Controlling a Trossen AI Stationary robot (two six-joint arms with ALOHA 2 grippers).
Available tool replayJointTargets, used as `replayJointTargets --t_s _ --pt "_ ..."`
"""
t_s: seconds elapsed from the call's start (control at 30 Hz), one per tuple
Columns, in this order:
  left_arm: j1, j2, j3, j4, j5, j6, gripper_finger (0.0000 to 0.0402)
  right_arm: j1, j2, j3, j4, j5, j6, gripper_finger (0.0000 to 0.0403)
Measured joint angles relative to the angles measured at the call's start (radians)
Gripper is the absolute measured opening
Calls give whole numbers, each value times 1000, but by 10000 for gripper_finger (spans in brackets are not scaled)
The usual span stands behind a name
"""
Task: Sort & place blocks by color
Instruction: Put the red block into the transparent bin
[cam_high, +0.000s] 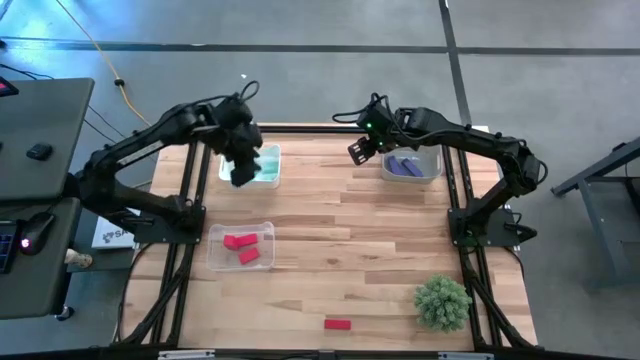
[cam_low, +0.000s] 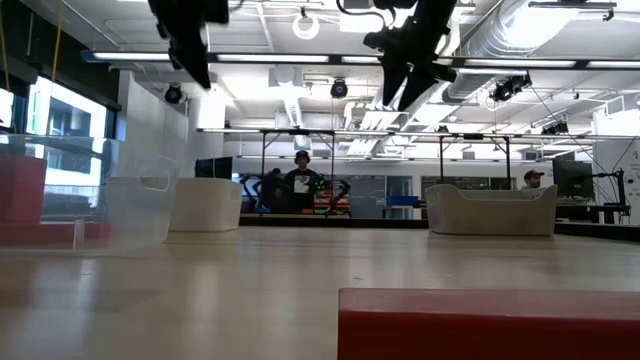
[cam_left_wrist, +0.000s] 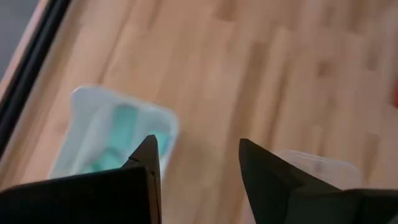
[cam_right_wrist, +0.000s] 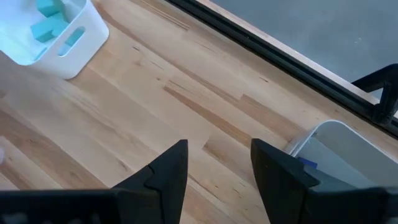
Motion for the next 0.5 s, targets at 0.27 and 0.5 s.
replayJointTargets --t_s 0.27,0.5 --pt "-227 -137 0 6 16 -173 124 -1 0 0 11 0 -2 165" --pt "-415 -181 0 71 -12 -356 124 0 0 0 17 -2 27 165"
